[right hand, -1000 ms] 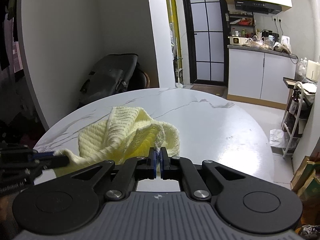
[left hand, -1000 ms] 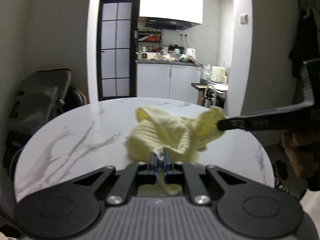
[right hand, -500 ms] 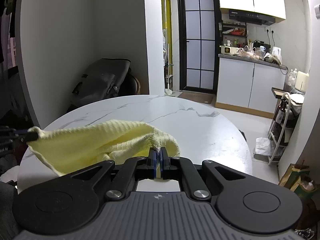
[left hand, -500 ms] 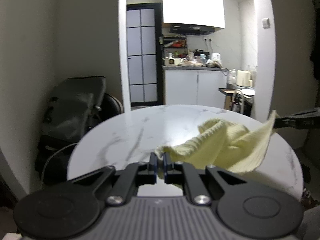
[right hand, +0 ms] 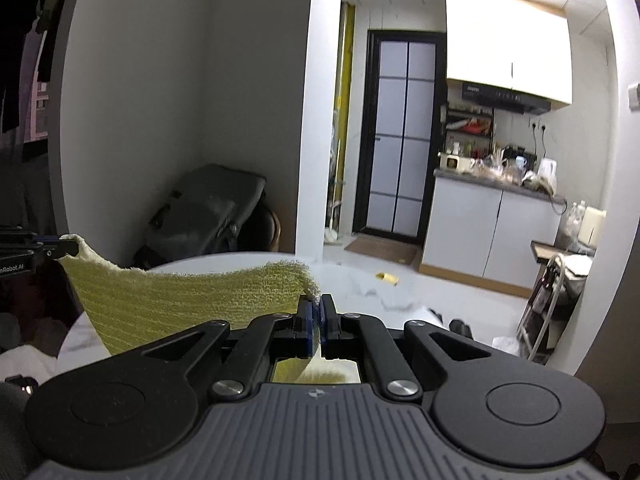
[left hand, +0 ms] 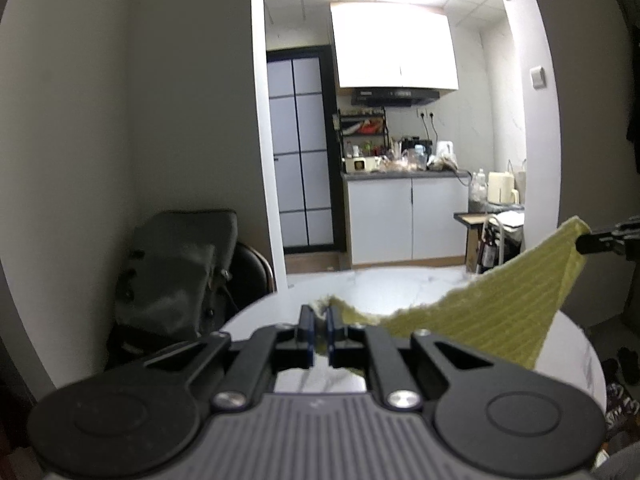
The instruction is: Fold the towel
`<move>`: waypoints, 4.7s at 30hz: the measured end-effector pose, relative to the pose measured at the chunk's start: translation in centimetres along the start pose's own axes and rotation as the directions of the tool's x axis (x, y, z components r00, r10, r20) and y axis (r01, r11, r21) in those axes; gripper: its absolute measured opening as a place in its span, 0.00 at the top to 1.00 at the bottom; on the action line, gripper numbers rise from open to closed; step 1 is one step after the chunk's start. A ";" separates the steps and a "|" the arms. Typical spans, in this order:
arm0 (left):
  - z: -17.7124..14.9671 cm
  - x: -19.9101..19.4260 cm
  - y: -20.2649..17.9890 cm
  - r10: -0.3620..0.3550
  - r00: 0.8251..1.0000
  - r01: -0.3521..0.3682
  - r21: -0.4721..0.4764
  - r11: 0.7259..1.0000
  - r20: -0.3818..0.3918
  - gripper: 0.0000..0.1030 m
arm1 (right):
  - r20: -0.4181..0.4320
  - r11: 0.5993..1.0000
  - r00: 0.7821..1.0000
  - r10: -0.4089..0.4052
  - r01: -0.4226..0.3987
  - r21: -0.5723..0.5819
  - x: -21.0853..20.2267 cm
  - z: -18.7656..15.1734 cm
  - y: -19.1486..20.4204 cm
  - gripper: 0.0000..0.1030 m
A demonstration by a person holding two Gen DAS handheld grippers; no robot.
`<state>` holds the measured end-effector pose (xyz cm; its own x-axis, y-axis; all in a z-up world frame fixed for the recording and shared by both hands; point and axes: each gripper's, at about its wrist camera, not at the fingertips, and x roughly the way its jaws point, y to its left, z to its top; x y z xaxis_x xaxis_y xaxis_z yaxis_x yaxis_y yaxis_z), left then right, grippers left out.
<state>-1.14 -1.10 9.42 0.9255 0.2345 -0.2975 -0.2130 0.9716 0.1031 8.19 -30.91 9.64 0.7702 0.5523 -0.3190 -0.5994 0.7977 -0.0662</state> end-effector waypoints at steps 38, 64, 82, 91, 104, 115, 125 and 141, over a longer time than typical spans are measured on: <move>7.1 -10.0 1.1 0.035 0.968 0.005 -0.157 0.988 0.250 0.94 | 0.257 0.996 0.965 -0.056 0.071 -0.051 -11.1 6.6 3.4 0.96; 5.7 -17.3 2.4 0.041 0.942 0.016 -0.166 0.986 0.334 0.94 | 0.341 0.996 0.939 -0.053 0.076 -0.053 -18.6 5.3 8.5 0.96; 3.8 -12.6 3.8 0.045 0.972 0.000 -0.197 0.980 0.229 0.94 | 0.256 0.999 0.966 -0.032 0.036 -0.010 -14.2 2.3 8.5 0.96; 3.5 -7.4 3.8 0.042 0.985 -0.008 -0.201 0.980 0.168 0.94 | 0.196 0.998 0.979 -0.059 0.053 0.037 -9.6 1.2 6.2 0.96; 3.4 0.4 4.3 0.026 0.994 -0.004 -0.202 0.979 0.109 0.94 | 0.134 0.995 0.986 -0.094 0.087 0.053 -3.0 1.9 3.4 0.96; 1.6 6.0 4.3 0.001 0.999 0.005 -0.211 0.978 0.032 0.94 | 0.044 0.993 0.994 -0.102 0.100 0.059 3.3 0.9 1.6 0.96; 2.0 10.5 4.3 -0.021 1.000 0.018 -0.246 0.969 -0.010 0.94 | 0.000 0.992 0.995 -0.095 0.095 0.077 7.2 0.0 0.1 0.96; -0.4 15.5 3.8 -0.027 0.993 0.002 -0.219 0.976 -0.111 0.95 | -0.079 0.994 0.994 -0.076 0.082 0.076 12.8 -2.4 -2.0 0.96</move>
<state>12.32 6.27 4.83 0.8905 0.2107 -0.4033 -0.2747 0.9555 -0.1073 18.70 -26.06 3.42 0.7941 0.4687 -0.3870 -0.5155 0.8566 -0.0203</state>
